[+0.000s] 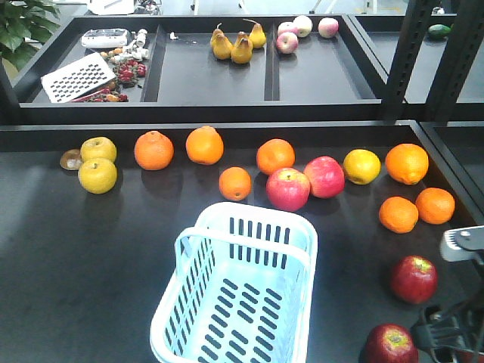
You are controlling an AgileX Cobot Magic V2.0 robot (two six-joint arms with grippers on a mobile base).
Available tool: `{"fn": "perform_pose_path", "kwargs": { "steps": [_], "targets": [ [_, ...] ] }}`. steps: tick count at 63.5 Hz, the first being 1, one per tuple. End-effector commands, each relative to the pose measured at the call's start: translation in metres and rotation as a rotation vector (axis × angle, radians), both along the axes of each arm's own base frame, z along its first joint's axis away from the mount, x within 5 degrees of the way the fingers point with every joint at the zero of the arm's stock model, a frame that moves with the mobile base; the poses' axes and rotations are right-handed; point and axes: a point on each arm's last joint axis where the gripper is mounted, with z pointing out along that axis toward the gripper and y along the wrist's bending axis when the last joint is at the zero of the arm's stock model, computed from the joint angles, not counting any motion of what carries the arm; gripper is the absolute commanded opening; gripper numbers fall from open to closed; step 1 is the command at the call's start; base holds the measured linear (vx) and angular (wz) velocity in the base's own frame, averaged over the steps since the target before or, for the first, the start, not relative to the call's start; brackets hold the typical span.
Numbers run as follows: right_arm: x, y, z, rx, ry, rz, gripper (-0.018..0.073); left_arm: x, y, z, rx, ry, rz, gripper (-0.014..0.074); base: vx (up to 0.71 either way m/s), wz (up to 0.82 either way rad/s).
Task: Pick three apples into basket with both arms
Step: 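Reach the right gripper down and grasp the red apple nearest the robot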
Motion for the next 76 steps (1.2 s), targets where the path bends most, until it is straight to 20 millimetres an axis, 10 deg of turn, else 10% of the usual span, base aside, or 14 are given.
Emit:
{"fn": "perform_pose_path", "kwargs": {
  "steps": [1,32,76],
  "targets": [
    [0.019,0.0,-0.001,-0.003,-0.015,0.005,0.0667,0.0,0.0,0.014,-0.014,-0.089,-0.003,0.059,0.0,0.0],
    [0.069,0.01,-0.034,0.026,0.167,0.065,0.0645,0.0,0.0,0.014,-0.014,-0.089,-0.003,0.059,0.0,0.0],
    [0.092,0.027,-0.11,-0.069,0.304,0.113,0.0628,0.0,0.0,0.014,-0.014,-0.089,-0.003,0.059,0.0,0.0]
  ]
}}
